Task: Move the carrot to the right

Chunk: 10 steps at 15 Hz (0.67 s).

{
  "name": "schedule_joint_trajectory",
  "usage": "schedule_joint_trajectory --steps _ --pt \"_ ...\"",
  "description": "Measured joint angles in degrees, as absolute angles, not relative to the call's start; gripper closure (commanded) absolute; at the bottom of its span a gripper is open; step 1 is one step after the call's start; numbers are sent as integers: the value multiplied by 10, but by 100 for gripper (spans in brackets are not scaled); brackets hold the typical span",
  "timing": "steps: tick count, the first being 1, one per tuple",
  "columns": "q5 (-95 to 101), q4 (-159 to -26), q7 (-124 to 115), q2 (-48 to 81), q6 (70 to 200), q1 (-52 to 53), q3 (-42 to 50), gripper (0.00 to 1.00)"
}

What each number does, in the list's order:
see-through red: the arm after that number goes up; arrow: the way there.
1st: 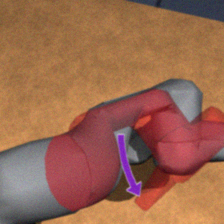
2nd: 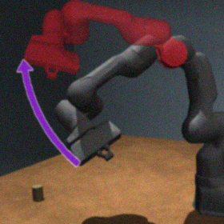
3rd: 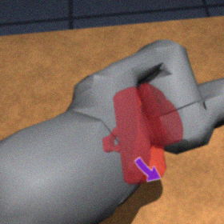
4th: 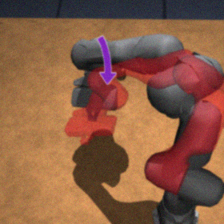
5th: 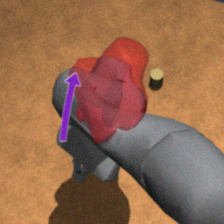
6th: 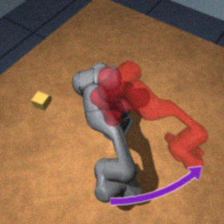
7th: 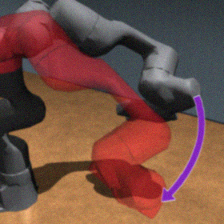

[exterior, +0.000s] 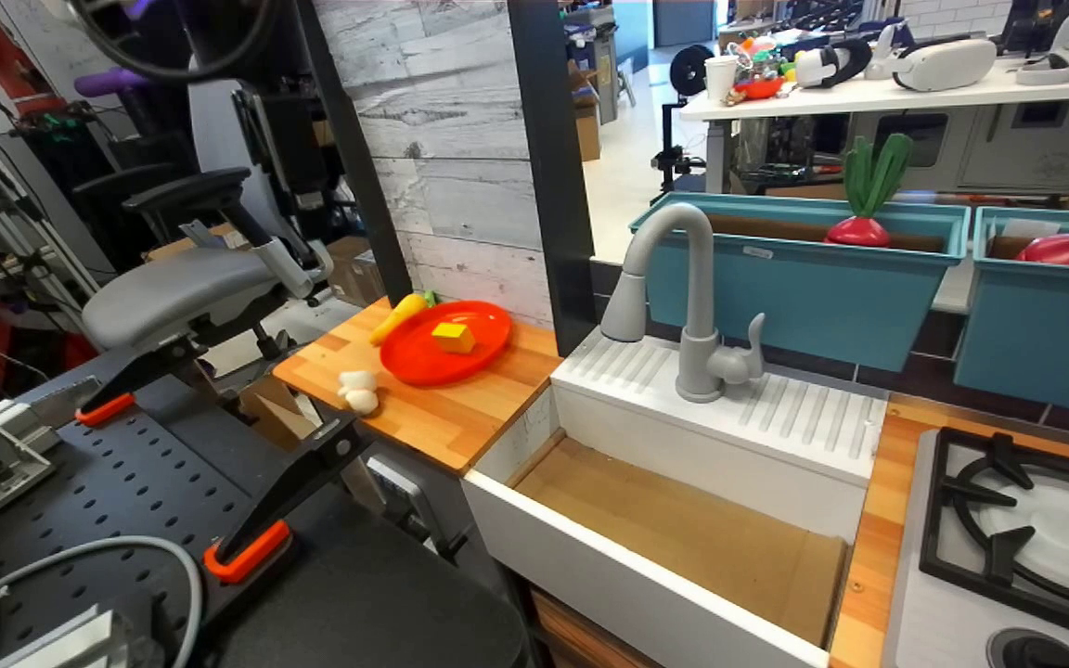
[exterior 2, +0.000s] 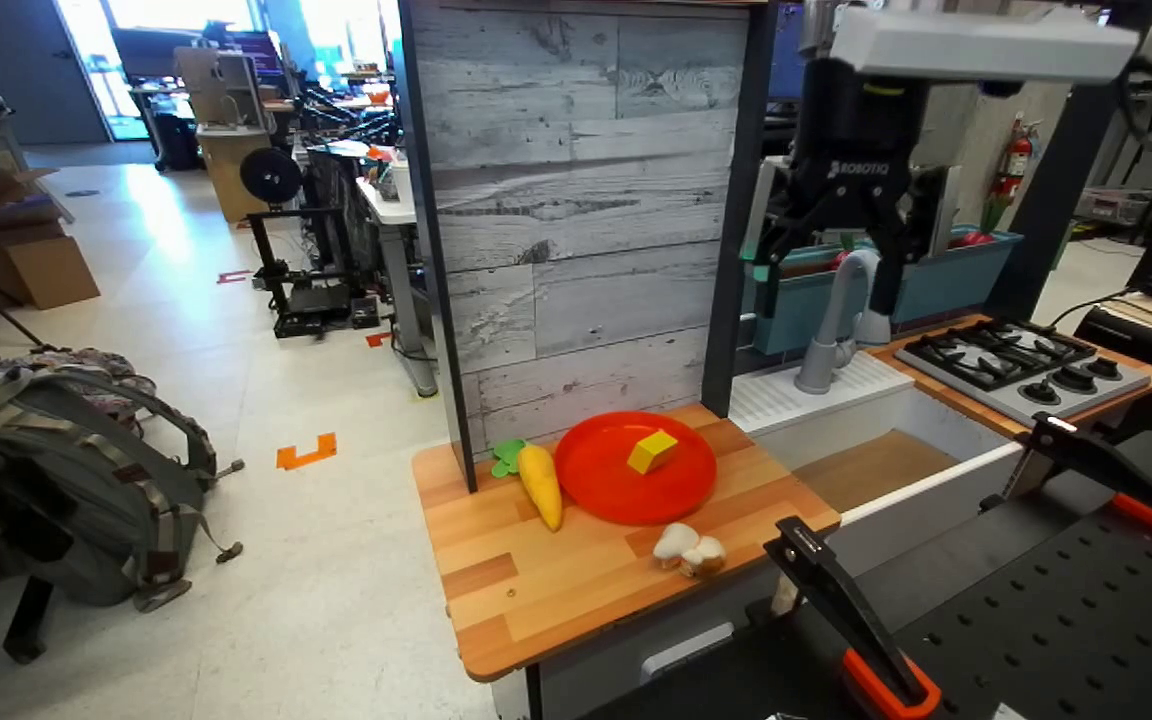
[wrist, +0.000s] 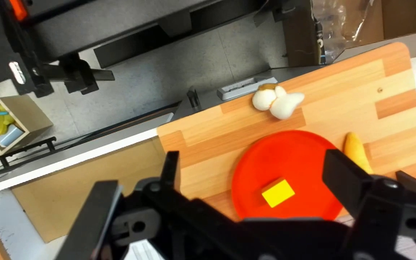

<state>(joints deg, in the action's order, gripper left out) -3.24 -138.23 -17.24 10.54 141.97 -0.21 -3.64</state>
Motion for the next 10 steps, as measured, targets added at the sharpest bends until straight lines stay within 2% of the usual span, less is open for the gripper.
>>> schedule_joint_trajectory --steps 6,10 --pt "-72 -1294 -172 252 1516 40 -44 0" --pt "-74 -1216 -175 346 1530 77 -52 0"
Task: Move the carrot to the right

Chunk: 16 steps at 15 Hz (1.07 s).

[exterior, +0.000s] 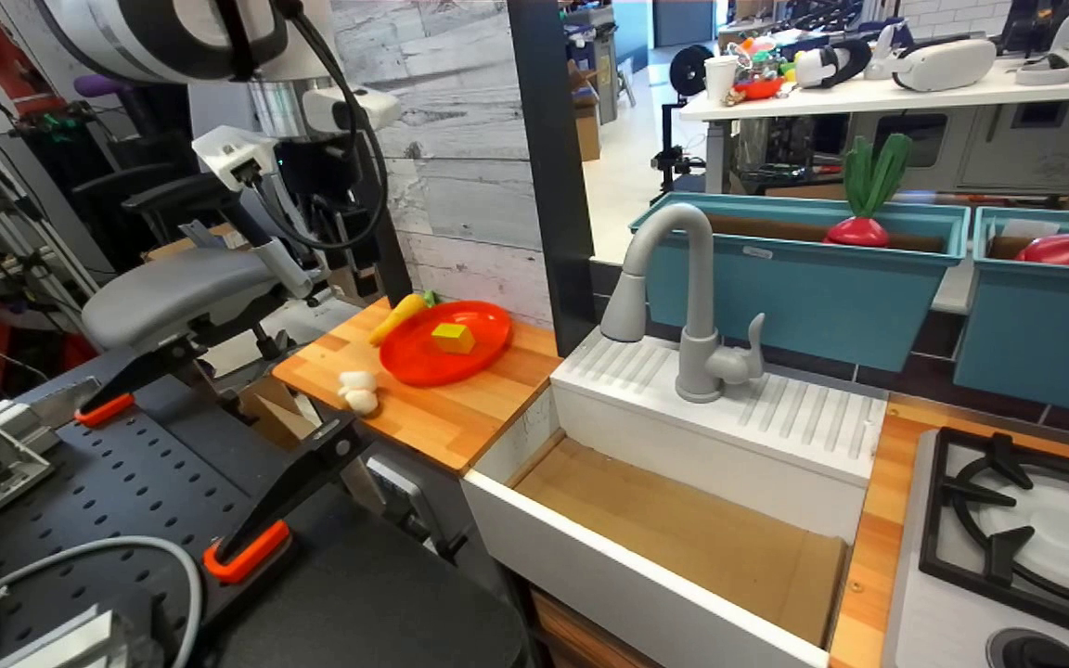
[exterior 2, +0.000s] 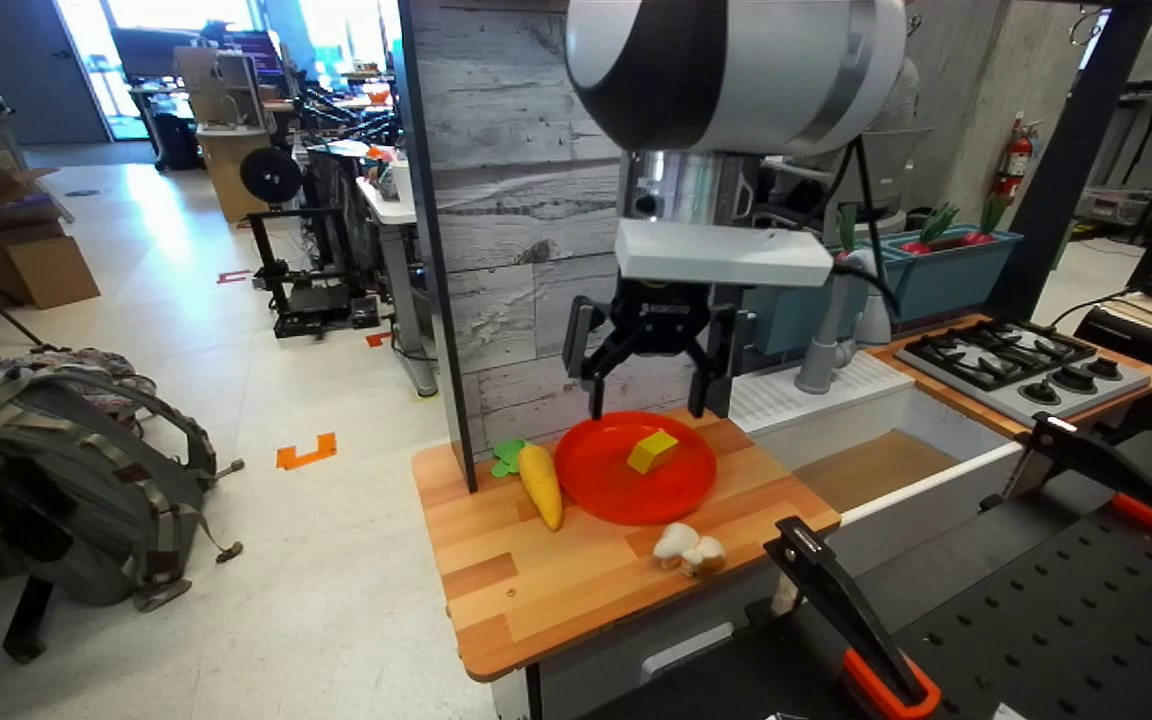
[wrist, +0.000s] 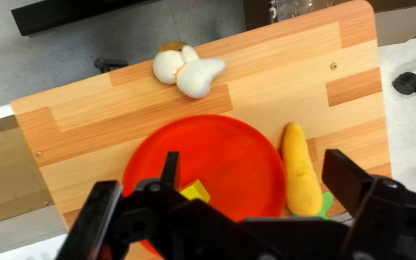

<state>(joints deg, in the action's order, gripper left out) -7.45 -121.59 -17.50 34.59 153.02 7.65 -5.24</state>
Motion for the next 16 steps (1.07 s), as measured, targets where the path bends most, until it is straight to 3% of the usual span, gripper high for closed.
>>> schedule_joint_trajectory --steps 9,16 --pt "-74 -1031 -177 514 1534 132 -54 0" --pt "-72 -962 -171 591 1580 145 -53 0"
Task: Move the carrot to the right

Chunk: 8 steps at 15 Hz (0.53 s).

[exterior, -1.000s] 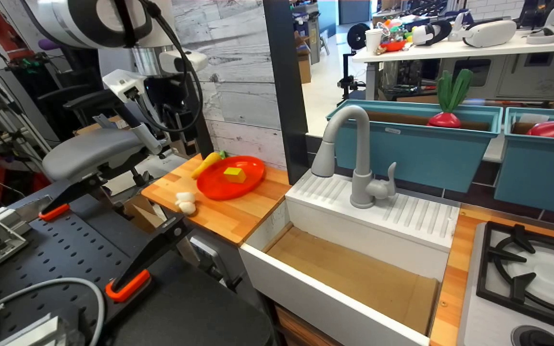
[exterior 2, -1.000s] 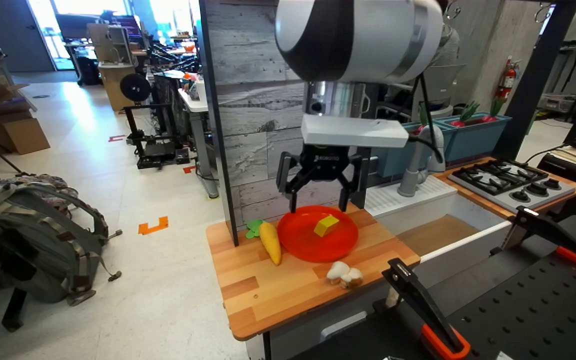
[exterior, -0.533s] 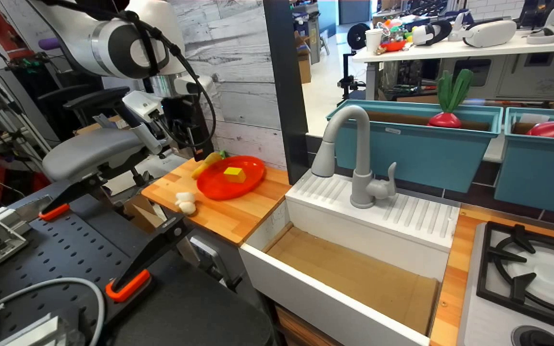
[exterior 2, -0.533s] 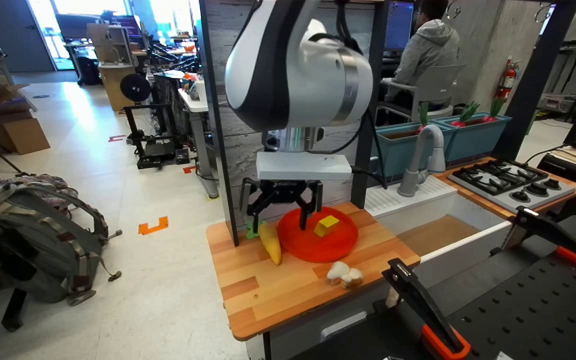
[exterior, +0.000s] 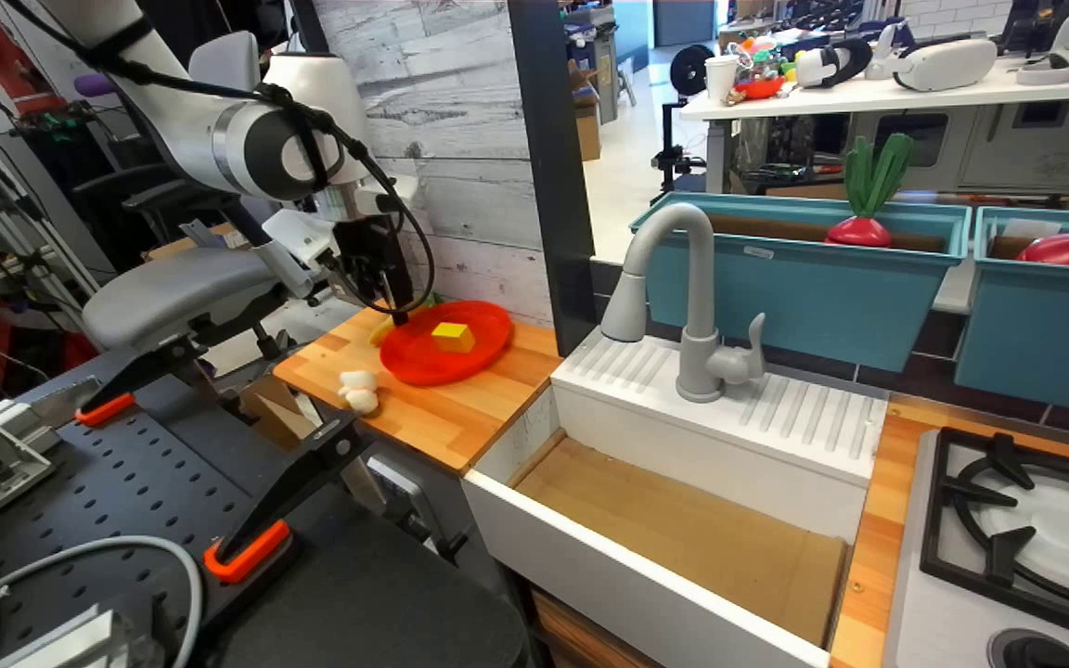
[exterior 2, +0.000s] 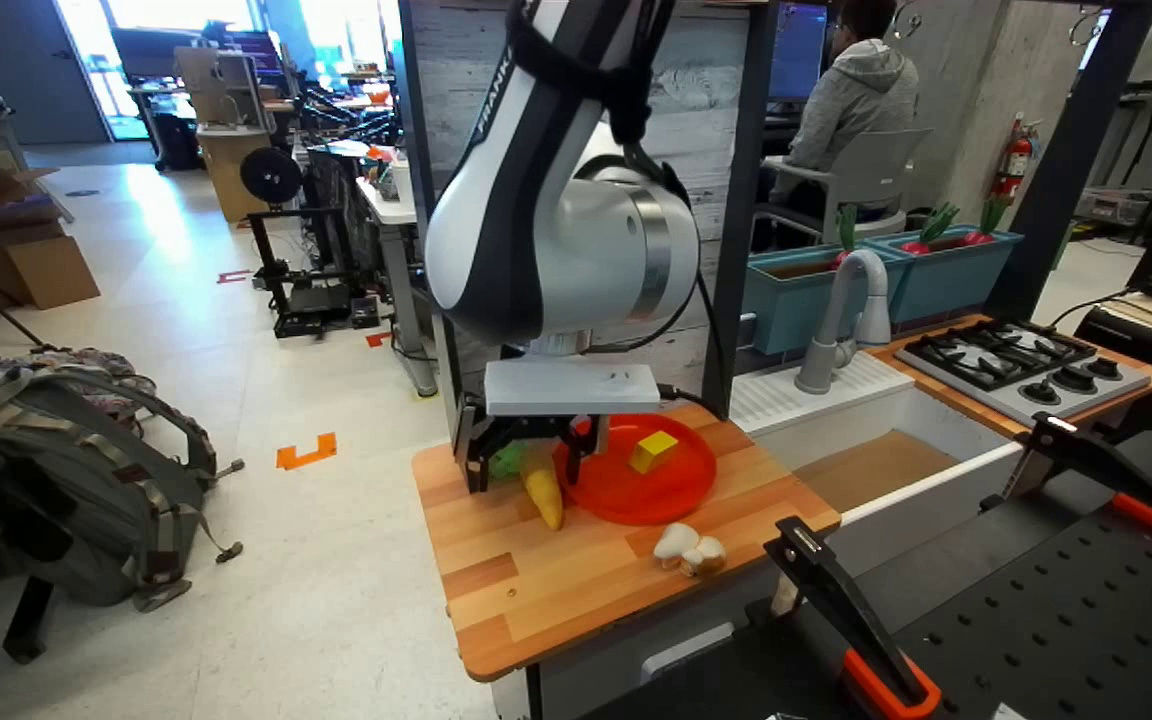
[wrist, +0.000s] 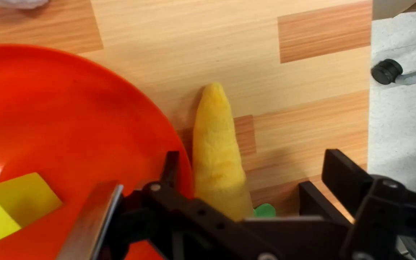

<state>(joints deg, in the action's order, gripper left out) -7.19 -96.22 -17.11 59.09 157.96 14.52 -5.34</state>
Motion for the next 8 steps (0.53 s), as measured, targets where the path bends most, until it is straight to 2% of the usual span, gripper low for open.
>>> schedule_joint_trajectory --steps 8 --pt "-66 -947 -166 615 1599 166 -46 0"
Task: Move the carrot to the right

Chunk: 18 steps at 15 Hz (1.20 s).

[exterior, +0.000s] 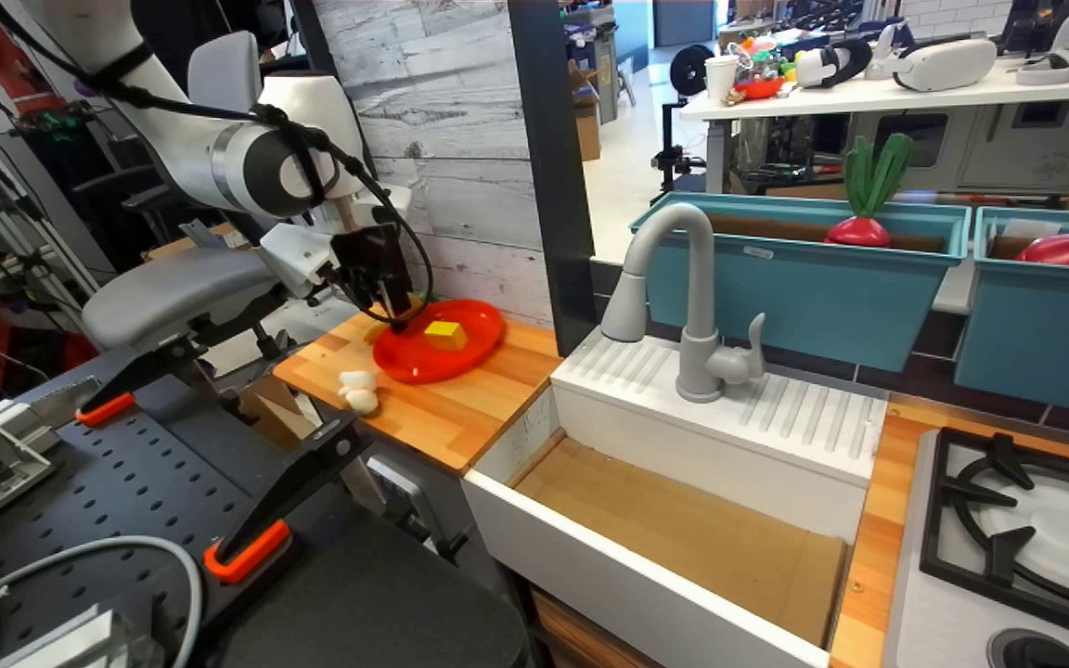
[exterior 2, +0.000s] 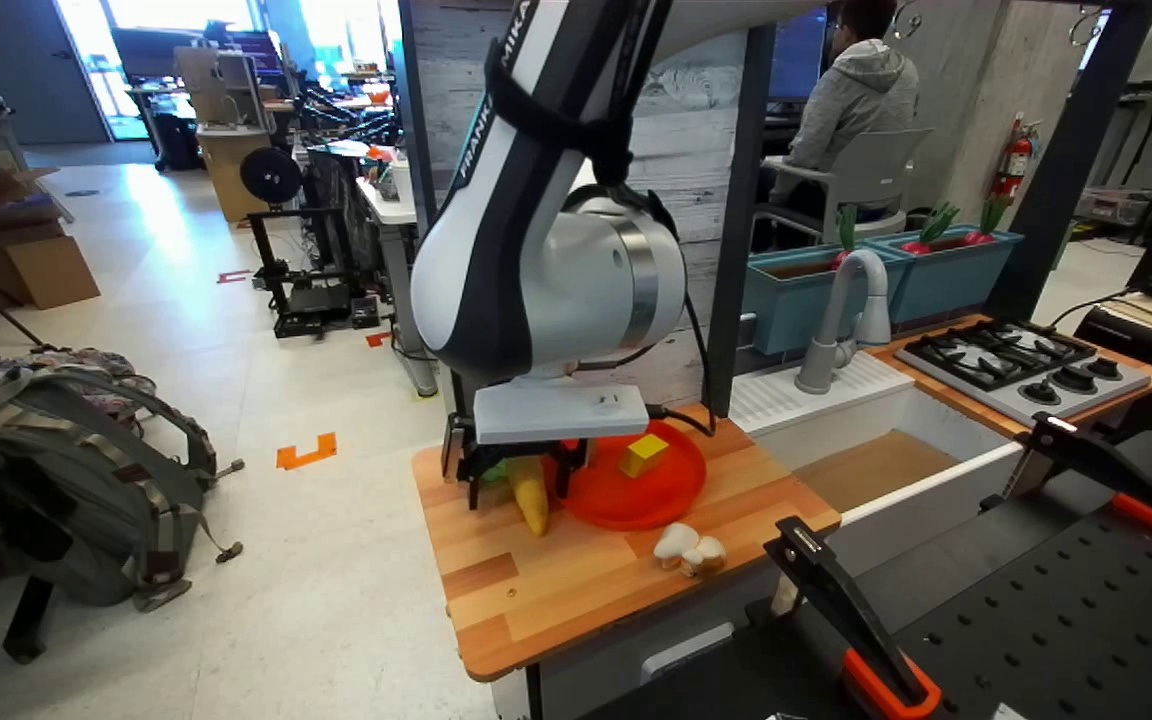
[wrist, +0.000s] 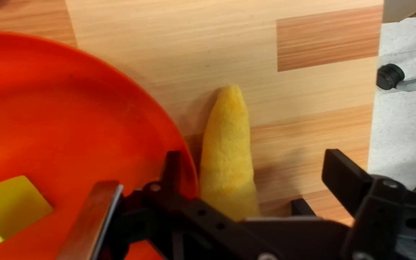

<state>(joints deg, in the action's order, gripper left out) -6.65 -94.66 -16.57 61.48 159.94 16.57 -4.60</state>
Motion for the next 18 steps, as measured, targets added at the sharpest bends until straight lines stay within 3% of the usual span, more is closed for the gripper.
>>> schedule_joint_trajectory --steps 11,18 --pt "-58 -951 -159 596 1670 176 -37 0" --pt "-32 -955 -159 605 1672 228 20 0"
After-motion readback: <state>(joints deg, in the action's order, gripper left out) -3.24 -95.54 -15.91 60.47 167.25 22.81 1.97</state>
